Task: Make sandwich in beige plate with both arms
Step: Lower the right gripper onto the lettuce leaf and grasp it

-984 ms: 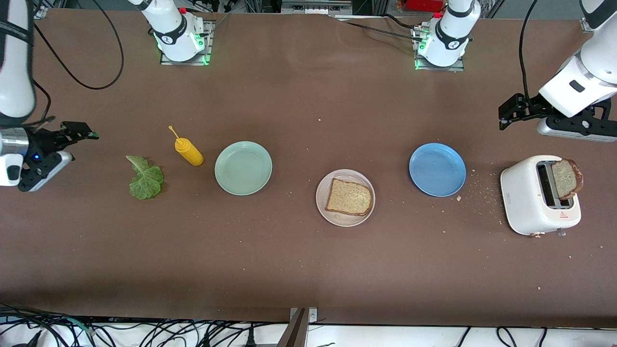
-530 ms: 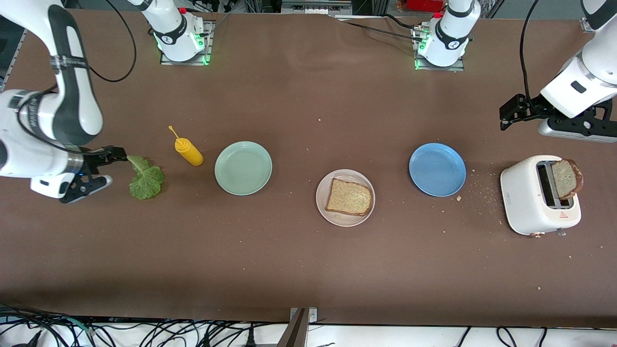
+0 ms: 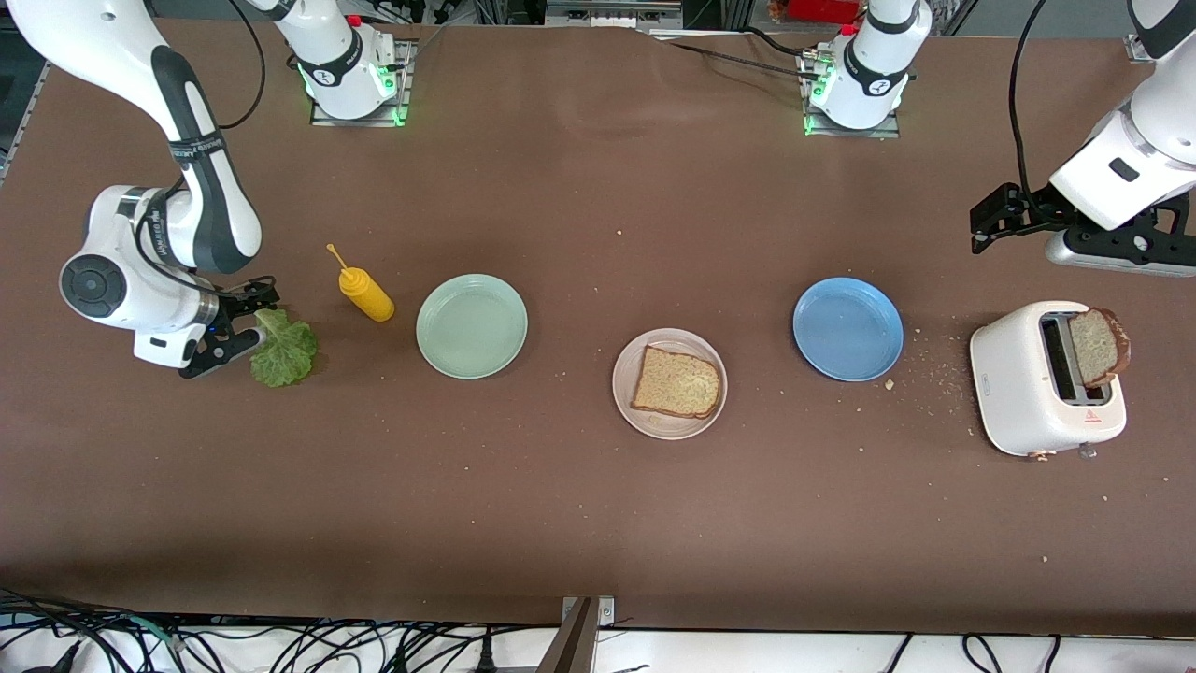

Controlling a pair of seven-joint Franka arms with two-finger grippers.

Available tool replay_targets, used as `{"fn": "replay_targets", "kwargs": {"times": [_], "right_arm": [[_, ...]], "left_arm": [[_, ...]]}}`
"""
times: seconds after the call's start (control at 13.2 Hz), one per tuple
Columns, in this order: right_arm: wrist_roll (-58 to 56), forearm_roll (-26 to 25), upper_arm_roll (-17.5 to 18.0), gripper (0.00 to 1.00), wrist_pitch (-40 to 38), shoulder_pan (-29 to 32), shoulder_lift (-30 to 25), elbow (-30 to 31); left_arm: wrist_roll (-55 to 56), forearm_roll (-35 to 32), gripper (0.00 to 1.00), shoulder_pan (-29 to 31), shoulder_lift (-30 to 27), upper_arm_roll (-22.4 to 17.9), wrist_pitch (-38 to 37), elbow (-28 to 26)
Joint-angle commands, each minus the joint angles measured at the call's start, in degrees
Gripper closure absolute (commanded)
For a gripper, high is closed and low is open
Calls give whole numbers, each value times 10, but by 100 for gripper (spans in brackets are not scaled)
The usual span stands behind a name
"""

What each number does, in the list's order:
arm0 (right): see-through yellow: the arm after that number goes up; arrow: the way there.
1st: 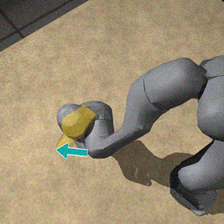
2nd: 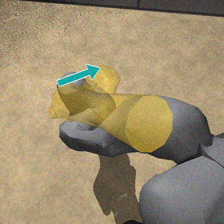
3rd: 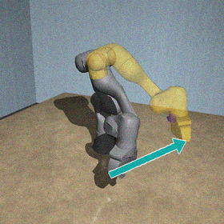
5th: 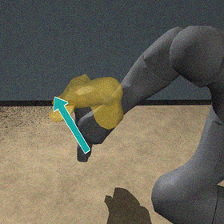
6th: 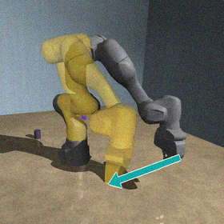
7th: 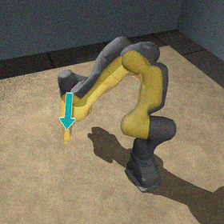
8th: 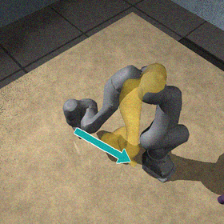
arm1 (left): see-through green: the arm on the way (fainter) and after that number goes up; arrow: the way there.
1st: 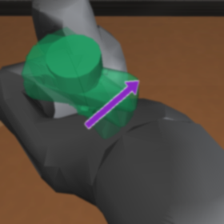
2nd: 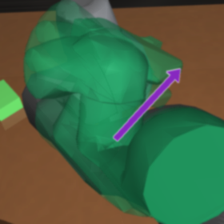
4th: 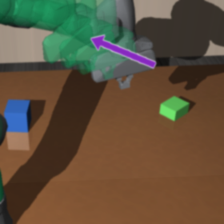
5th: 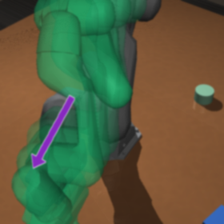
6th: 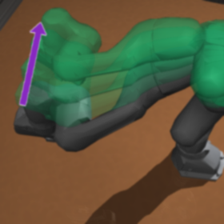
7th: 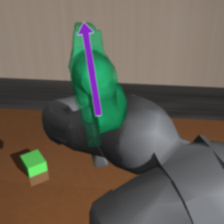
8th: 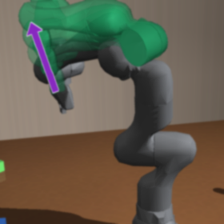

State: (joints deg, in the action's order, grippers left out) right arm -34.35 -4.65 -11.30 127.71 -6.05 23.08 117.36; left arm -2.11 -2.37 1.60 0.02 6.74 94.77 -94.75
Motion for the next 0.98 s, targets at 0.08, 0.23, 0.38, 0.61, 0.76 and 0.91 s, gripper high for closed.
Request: {"fn": "replay_targets", "kwargs": {"times": [0.08,0.23,0.38,0.61,0.76,0.91], "right_arm": [[-21,-11,2,1,42,1,20,11],[-20,-11,3,10,64,1,36,11],[-19,-9,6,34,83,1,56,12],[-19,-10,6,100,76,1,50,10],[-19,-10,7,100,65,1,31,5],[-19,-10,17,100,-4,1,13,-30]], "left_arm": [[-11,3,0,4,4,-1,1,10],[-11,2,0,4,4,-1,1,9],[-11,2,0,4,5,-1,1,9],[-11,2,0,4,5,-1,1,9],[-11,2,0,4,4,-1,1,9],[-11,3,0,4,4,0,1,9]]}}
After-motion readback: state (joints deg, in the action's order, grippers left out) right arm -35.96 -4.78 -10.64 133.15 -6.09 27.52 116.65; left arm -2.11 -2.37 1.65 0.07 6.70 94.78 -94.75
